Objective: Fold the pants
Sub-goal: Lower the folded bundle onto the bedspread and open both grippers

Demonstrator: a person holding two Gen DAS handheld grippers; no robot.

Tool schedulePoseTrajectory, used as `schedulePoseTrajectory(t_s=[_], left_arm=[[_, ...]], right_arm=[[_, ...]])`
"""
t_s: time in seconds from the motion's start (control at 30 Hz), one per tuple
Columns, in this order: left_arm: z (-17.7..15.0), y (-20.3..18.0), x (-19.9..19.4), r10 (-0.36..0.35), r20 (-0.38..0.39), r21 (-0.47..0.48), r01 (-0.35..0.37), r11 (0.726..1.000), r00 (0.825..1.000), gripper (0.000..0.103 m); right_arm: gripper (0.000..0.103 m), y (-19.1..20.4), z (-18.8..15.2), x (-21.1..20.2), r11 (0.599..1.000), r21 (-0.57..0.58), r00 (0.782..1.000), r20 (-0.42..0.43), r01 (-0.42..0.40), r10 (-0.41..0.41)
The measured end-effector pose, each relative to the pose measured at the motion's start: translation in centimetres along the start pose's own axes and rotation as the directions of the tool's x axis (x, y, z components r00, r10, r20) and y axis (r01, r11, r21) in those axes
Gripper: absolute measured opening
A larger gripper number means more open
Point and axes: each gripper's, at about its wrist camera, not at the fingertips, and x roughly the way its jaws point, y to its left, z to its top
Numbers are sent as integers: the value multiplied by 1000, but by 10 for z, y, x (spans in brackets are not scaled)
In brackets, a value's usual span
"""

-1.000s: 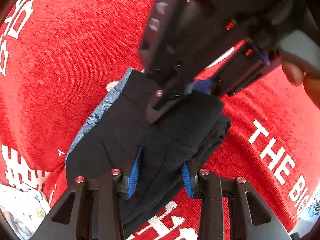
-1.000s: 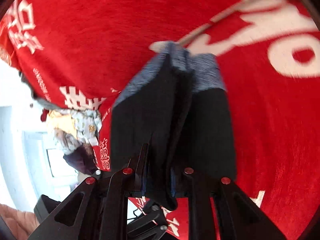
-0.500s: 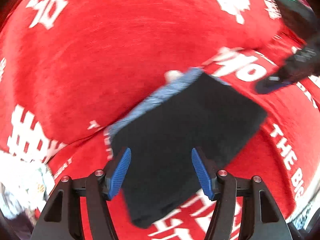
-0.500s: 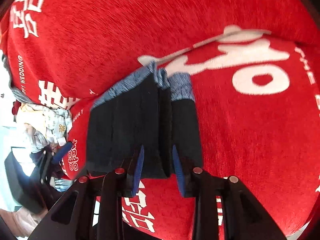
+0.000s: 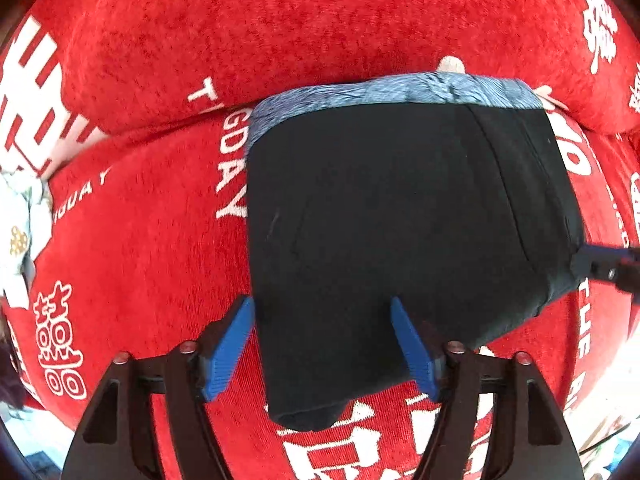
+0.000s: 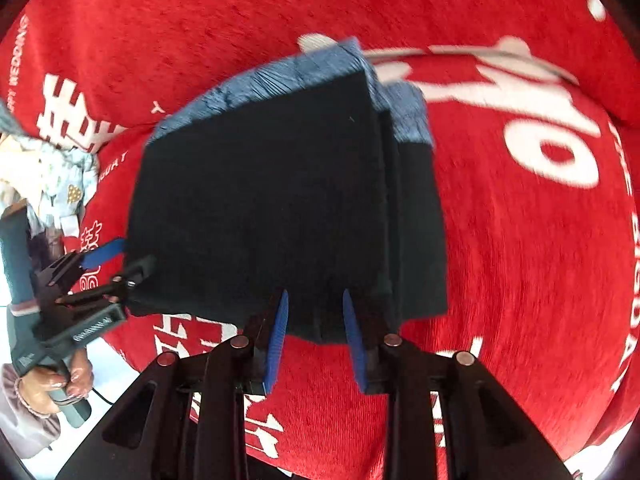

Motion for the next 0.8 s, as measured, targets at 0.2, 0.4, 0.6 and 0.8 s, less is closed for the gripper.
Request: schedulePoseTrajectory(t_s=[0.2,0.4,0.6,0.8], left_arm=[[15,35,0,-4,1,-111,4,994,1000,74],[22,44,6,-14,-20,-109,11,994,1000,74],[21,43,8,-13,-36,-108,9,994,999,74],[19,44,5,6,-42,-106,-11,994,999,98]], right_arm=[[31,5,-11,7,998,-28,999,-15,50,-51],[32,3,-13,3,999,4,999,-8,33,-32],[44,7,-11,-14,1000,-1,999,17,28,-28],[51,8,-10,-27,999,-1,998,45,37,-36]])
